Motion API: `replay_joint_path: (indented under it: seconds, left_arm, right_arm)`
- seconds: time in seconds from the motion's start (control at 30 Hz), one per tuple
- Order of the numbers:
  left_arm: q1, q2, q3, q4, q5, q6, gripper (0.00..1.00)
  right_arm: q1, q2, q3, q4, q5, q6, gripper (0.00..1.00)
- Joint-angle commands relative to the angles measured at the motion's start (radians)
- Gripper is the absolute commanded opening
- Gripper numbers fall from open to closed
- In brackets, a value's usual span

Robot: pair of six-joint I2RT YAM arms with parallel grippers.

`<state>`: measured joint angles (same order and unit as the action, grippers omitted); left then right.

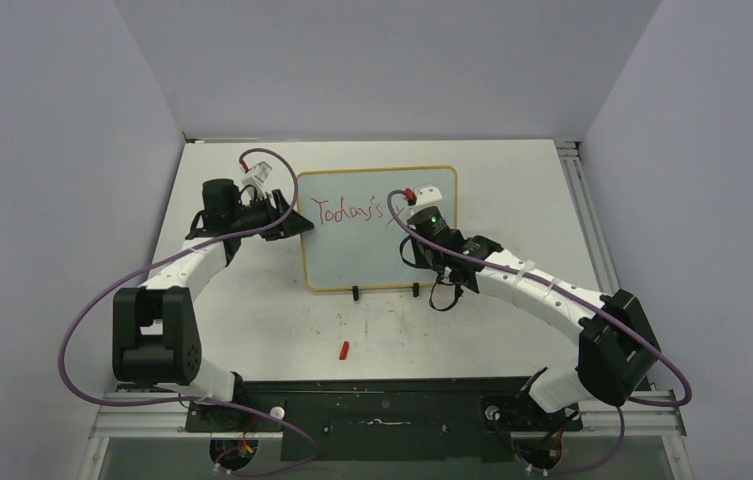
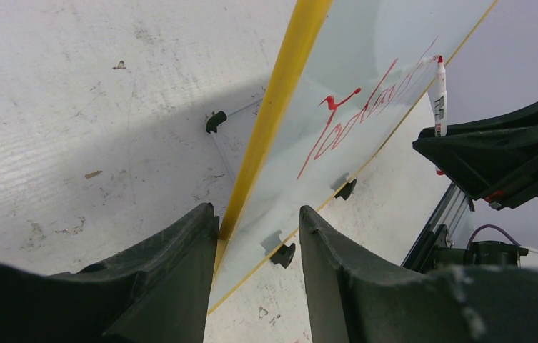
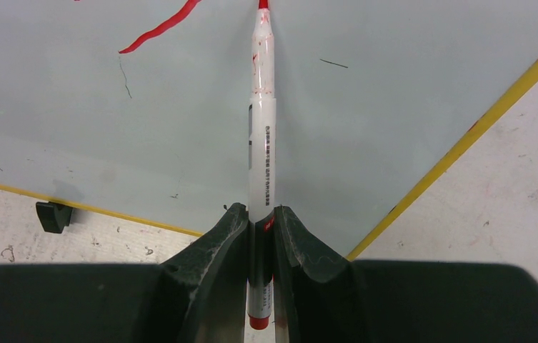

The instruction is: Write a sentence on the whiteboard

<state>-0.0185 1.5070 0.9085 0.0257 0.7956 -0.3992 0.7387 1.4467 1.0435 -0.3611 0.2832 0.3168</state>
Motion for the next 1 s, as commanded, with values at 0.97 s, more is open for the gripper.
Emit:
replay_joint_path:
  seconds: [0.97]
  left_arm:
    - [-0.012,-0.045,0.013,0.018,0.026,0.013,0.43]
  right_arm:
    - [-0.023,-0.01,0.002,0.016,-0.051,-0.021,0.05]
